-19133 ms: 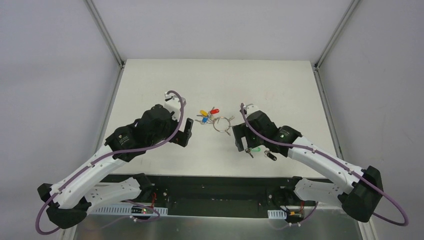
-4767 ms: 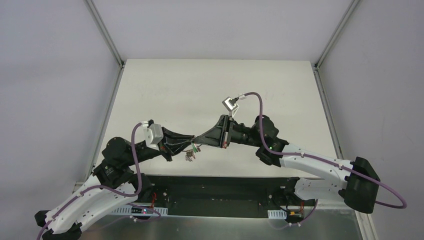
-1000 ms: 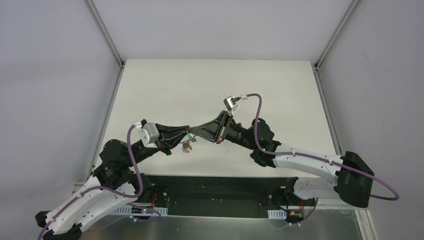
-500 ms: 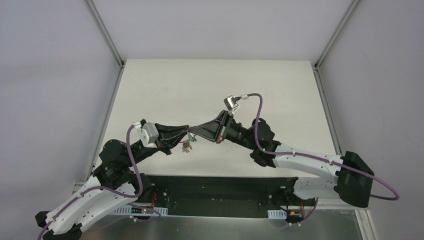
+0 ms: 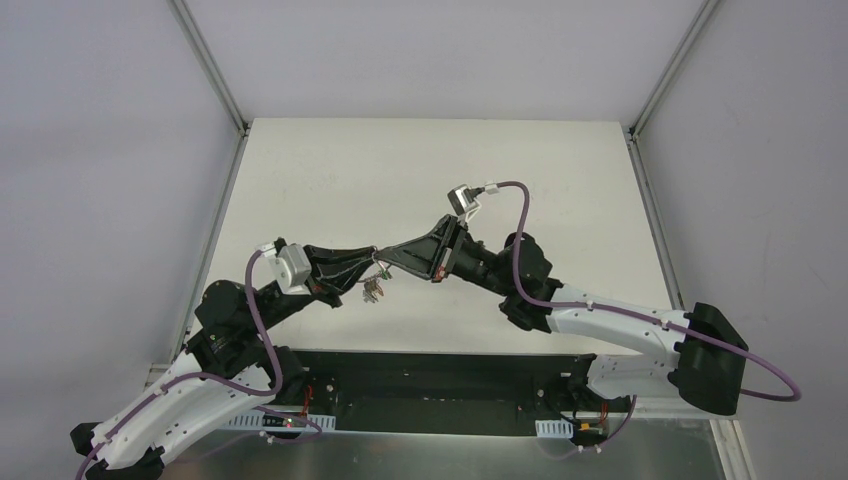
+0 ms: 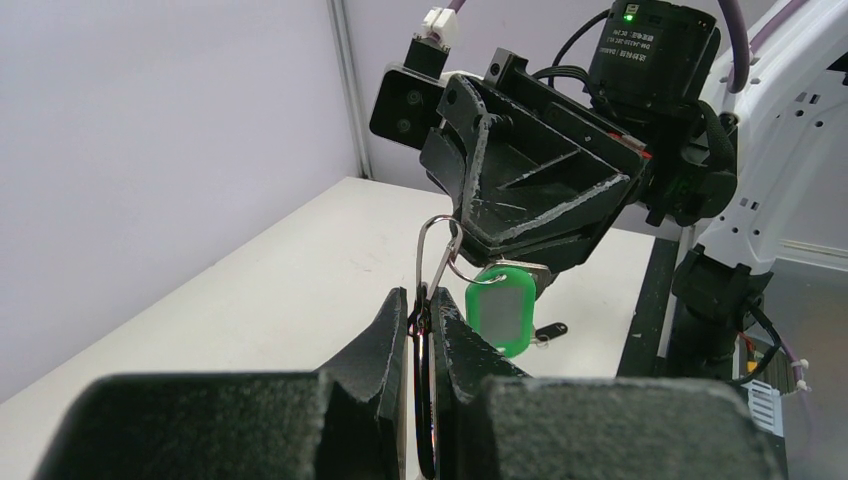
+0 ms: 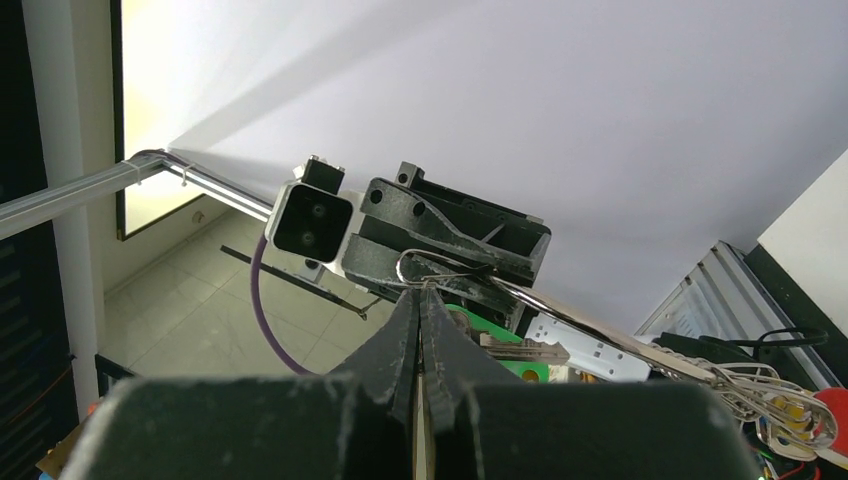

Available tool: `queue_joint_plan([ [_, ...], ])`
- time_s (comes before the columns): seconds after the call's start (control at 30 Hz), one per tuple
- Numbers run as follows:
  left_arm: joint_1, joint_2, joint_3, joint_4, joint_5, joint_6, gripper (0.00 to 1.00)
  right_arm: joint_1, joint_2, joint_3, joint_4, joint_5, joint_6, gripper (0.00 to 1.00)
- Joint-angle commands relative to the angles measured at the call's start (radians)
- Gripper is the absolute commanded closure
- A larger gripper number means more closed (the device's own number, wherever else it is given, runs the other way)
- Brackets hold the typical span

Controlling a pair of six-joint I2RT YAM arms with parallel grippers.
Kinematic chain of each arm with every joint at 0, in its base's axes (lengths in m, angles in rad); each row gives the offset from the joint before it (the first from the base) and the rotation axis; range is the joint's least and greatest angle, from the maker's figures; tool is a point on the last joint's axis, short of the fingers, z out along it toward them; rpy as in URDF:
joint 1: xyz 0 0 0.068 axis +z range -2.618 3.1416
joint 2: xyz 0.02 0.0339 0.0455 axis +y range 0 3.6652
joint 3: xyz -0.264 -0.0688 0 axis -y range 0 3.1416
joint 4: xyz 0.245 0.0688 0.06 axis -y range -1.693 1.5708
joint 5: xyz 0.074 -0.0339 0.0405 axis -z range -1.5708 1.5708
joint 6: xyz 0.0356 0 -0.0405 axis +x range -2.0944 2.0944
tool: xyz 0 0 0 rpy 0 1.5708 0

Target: Put the keys on the keyring

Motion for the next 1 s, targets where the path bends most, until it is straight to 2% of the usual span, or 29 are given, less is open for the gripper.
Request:
queue_joint_plan([
  [0.0, -0.005, -0.002, -0.010, 0.038, 0.037, -0.003, 1.00, -0.004, -0.004, 0.076, 0.090, 0.014, -0.009, 1.00],
  [0.6, -0.006, 0.009, -0.014, 0.038, 0.023, 0.001, 1.00, -0.004, 0.005, 0.150, 0.074, -0.020, -0.003, 1.00],
  [0.87, -0.004, 0.041, 0.018, -0.046, -0.043, 0.006, 1.00, -0.004, -0.061, 0.120, 0.007, -0.005, -0.040, 1.00],
  [0.97, -0.005, 0.058, 0.030, -0.075, -0.054, 0.004, 0.91, -0.003, -0.082, 0.116, -0.016, -0.010, -0.054, 1.00],
])
